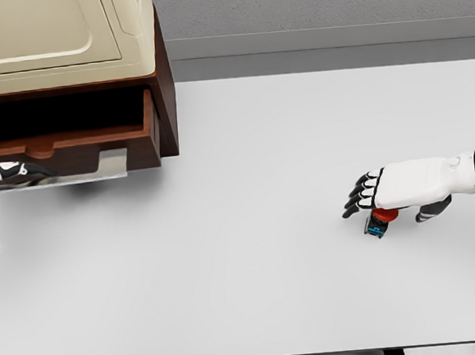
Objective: Open the cabinet drawer with left arm, and place a switch into the drawer with right arm
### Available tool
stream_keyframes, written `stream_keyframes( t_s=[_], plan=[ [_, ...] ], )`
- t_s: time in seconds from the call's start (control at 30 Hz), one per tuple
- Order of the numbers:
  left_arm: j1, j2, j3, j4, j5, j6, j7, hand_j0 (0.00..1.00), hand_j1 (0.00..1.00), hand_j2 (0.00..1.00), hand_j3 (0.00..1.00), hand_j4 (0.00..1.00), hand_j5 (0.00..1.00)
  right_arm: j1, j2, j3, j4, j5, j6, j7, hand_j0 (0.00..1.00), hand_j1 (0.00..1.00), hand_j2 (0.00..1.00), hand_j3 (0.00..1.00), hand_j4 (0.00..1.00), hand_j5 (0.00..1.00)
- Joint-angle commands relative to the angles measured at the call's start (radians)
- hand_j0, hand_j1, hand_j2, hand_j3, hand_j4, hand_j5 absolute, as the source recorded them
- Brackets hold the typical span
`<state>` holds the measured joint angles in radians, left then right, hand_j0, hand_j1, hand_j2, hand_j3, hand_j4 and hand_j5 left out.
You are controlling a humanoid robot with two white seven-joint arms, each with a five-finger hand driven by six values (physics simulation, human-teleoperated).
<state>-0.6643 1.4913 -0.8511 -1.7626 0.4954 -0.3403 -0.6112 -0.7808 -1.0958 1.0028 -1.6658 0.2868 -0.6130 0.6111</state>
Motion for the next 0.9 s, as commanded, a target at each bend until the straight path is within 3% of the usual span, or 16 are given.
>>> stream_keyframes(
  t_s=[0.0,0.17,0.33,0.53,0.87],
  plan=[
    [0.0,0.01,0.001,0.0,0.025,-0.012,0.0,1.0,1.0,1.0,1.0,1.0,1.0,0.0,-0.001,-0.001,0.0,-0.005,0.002,0.0,0.92,0.92,0.92,0.92,0.92,0.92],
    [-0.001,0.024,0.003,0.0,0.066,-0.014,0.0,1.0,1.0,1.0,1.0,1.0,1.0,0.0,0.001,0.0,0.0,-0.006,0.002,0.0,0.88,0.88,0.88,0.88,0.88,0.88],
    [-0.017,0.055,0.021,0.0,0.164,-0.019,0.0,1.0,1.0,1.0,1.0,1.0,1.0,0.0,0.001,0.002,0.0,-0.006,0.002,0.0,0.87,0.87,0.87,0.87,0.87,0.87],
    [-0.024,0.044,0.067,0.0,0.163,-0.02,0.0,1.0,1.0,1.0,1.0,1.0,1.0,0.0,-0.001,0.003,0.001,-0.011,0.002,0.0,0.73,0.73,0.73,0.73,0.73,0.73],
    [-0.044,0.041,0.073,0.0,0.164,-0.032,0.0,1.0,1.0,1.0,1.0,1.0,1.0,0.002,-0.003,-0.003,0.003,-0.014,0.002,0.0,0.66,0.66,0.66,0.66,0.66,0.66]
  ],
)
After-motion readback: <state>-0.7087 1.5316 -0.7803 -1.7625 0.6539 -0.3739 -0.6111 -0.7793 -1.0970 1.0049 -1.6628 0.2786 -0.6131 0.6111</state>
